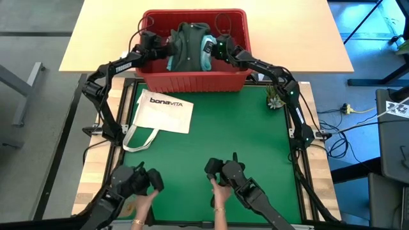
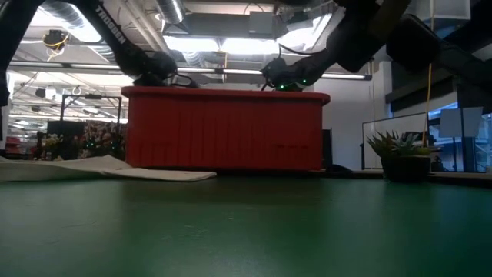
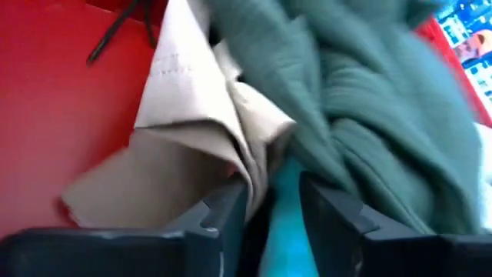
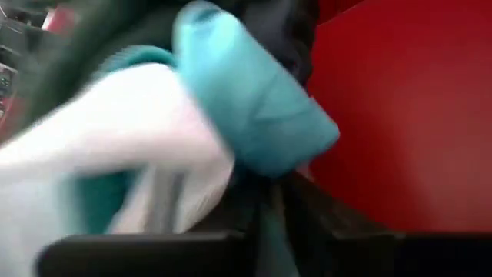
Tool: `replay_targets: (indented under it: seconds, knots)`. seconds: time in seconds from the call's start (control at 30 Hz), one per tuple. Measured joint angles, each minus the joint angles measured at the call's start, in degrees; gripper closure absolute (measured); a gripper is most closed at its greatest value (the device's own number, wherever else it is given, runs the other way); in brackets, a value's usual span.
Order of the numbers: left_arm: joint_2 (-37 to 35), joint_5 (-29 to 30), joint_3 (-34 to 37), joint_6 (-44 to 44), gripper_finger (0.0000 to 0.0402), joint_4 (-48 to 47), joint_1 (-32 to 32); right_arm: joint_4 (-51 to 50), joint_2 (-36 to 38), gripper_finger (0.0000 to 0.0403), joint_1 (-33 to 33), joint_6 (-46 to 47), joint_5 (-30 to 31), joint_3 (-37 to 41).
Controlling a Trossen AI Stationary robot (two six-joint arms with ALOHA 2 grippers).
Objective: Fold Laundry from Bin
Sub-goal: Put the stack clothes into the red laundry bin
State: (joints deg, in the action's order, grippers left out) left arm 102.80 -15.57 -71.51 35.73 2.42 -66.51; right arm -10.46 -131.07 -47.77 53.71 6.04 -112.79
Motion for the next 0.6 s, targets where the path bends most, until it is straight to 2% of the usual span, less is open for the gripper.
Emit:
replay_targets:
  seconds: [0.17,0.33,0.6]
  knots:
    - [0.00,-0.37,-0.02,0.02,0.0263,-0.07,-1.25,-0.23,0.00,0.0278,-0.43,-0.02,0.15,0.00]
    - [-0.07,-0.61,-0.01,0.02,0.0262,0.52,-2.60,-1.98,0.00,0.0230,-1.40,-0.09,0.40,0.00]
    - [-0.58,-5.32,0.01,0.76,0.0262,8.32,-4.94,-2.57,0.12,0.0201,-3.15,-0.21,-4.09,0.00]
